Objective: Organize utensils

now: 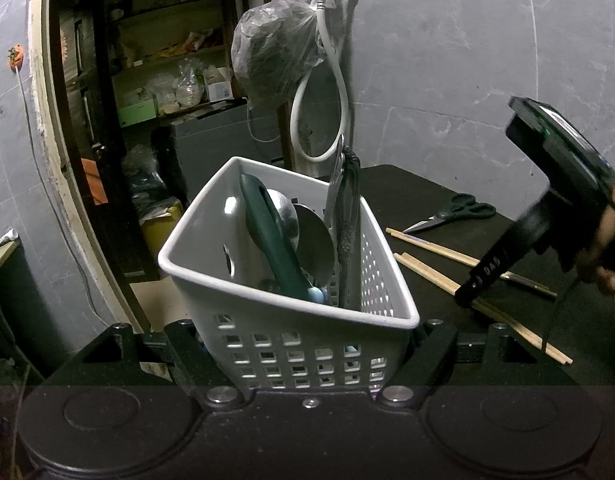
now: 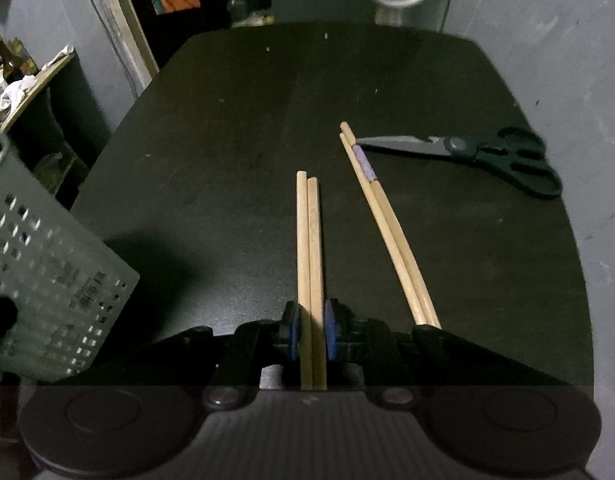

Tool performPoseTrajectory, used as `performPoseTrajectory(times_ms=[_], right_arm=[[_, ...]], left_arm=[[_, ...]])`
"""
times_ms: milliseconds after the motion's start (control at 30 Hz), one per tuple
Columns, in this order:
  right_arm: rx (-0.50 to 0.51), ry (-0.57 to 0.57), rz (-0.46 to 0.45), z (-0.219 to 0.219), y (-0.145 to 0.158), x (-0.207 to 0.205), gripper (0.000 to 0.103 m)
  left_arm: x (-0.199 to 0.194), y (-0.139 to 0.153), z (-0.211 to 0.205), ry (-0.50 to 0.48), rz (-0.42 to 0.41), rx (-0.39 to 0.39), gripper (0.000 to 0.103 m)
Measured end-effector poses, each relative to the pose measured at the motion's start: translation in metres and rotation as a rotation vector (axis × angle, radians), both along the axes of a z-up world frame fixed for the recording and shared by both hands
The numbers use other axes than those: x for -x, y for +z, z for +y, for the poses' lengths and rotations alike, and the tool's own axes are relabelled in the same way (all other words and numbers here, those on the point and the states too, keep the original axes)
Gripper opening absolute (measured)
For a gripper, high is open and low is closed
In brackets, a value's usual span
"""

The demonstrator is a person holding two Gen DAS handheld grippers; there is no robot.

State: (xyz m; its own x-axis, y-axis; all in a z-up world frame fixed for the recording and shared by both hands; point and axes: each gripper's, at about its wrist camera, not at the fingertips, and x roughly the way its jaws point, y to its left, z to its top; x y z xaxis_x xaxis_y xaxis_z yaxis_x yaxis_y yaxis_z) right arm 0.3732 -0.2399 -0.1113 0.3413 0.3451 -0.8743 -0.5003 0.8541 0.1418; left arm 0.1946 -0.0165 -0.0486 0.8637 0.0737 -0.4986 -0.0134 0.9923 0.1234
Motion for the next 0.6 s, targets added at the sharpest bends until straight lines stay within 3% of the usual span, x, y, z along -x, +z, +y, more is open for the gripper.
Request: performPoseTrajectory(times_ms=[133, 433, 600], right_arm=[[-0.018, 0.007, 0.059, -0.002, 0.001, -0.015, 0.017], [0.0, 0.089, 0.067, 0.004, 0.0, -0.02, 0.014], [-0.067, 0.062, 0.114, -0.009, 0.0, -0.028, 0.013]], left_arm=[[0.0, 0.0, 0.0, 0.0, 0.001, -0.001, 0.079], [-0.002, 0.0, 0.001, 0.005, -0.003, 0.007, 0.078], [-0.003, 0.0, -0.001, 0.004, -0.002, 0.005, 0.078]])
